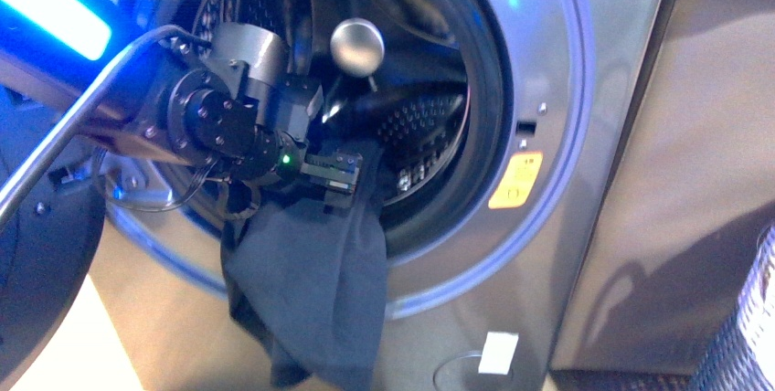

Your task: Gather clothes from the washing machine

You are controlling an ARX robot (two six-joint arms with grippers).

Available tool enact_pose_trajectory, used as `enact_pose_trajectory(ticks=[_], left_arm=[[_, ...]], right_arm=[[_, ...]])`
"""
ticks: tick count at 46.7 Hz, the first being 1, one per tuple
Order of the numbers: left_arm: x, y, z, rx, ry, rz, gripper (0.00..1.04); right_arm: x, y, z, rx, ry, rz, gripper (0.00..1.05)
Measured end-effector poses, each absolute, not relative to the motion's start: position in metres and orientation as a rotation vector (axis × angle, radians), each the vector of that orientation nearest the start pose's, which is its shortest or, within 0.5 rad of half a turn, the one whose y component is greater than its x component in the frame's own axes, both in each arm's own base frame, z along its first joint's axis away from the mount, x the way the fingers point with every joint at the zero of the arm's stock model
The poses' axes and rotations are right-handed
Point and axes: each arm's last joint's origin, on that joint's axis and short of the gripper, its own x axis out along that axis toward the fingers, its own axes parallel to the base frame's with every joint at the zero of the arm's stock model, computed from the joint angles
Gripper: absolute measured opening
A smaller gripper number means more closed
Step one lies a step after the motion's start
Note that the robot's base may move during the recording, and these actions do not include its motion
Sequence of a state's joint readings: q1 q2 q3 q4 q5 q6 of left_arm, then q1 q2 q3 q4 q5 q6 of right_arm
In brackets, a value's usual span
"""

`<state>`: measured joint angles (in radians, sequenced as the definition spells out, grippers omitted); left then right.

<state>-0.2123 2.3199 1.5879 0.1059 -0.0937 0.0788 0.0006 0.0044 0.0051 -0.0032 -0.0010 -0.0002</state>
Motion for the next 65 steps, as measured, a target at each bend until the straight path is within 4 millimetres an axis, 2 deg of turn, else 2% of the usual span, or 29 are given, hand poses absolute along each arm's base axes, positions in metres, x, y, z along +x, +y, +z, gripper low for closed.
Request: enact_pose_trajectory(ticks=[20, 35, 41, 46, 51, 57, 65], left_arm=[[0.49, -0.108, 0.116, 0.145, 0.743, -0.145, 0.97], [0.487, -0.112, 0.113, 0.148, 0.762, -0.164, 0.54], [0.482, -0.113, 0.116, 0.147, 0.744, -0.168, 0.32], [0.476, -0.113, 0.12, 0.143, 0.721, -0.174, 0.2], [0.462, -0.113, 0.129, 0.148, 0.68, -0.195, 0.11], [0.441, -0.111, 0.142, 0.151, 0.624, -0.219, 0.11], [0.393, -0.099, 0.182, 0.127, 0.476, -0.277, 0.11]], right_arm=[[0.098, 0.0, 0.165, 0.0, 0.002, 0.002, 0.97], [0.098, 0.0, 0.165, 0.0, 0.002, 0.002, 0.97], [0.098, 0.0, 0.165, 0.0, 0.002, 0.002, 0.97], [0.098, 0.0, 0.165, 0.0, 0.002, 0.002, 0.97], [0.098, 0.0, 0.165, 0.0, 0.002, 0.002, 0.97], [0.098, 0.0, 0.165, 0.0, 0.002, 0.002, 0.97], [0.098, 0.0, 0.165, 0.0, 0.002, 0.002, 0.97]])
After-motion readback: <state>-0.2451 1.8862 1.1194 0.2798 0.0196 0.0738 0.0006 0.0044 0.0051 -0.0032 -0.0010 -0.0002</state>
